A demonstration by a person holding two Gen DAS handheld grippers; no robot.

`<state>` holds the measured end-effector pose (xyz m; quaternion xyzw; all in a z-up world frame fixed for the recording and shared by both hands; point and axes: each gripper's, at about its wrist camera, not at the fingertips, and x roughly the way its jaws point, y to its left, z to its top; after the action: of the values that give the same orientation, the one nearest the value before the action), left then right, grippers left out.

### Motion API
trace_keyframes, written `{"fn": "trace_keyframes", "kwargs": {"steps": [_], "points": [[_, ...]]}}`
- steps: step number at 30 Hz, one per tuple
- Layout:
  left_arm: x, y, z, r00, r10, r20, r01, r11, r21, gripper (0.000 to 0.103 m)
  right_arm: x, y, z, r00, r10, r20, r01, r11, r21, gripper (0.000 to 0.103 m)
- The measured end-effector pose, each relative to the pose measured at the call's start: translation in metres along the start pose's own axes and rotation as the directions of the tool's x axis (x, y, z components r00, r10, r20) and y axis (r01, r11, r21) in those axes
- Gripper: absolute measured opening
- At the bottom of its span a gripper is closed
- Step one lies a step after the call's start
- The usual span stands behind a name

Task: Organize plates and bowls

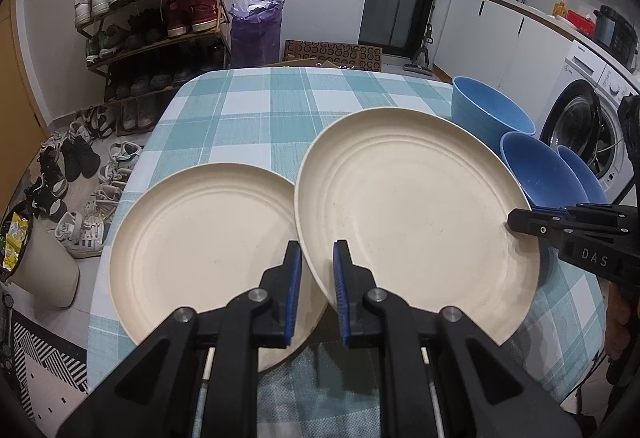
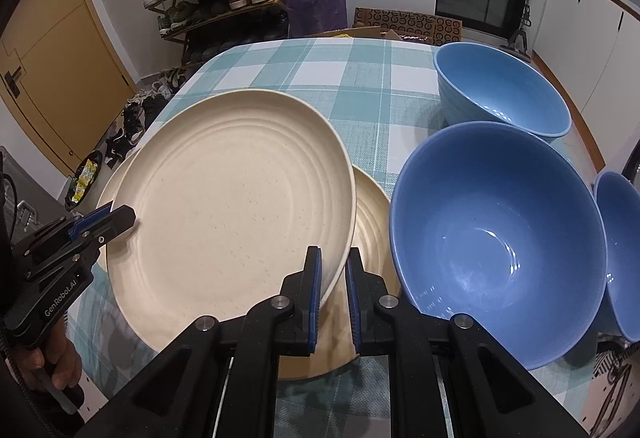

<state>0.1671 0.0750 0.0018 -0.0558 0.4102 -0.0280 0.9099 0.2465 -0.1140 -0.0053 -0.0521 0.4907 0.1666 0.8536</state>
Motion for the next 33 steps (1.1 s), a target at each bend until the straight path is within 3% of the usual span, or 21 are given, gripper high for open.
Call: {"fn": "trace_keyframes", "kwargs": {"steps": [33], "points": [[0.042, -0.017, -0.008, 0.998, 0.003, -0.069, 0.001, 0.998, 0.065, 0.014, 0.018, -0.001, -0.031, 0.987, -0.158, 0.009, 0.158, 0.987, -0.006, 0.013]]}}
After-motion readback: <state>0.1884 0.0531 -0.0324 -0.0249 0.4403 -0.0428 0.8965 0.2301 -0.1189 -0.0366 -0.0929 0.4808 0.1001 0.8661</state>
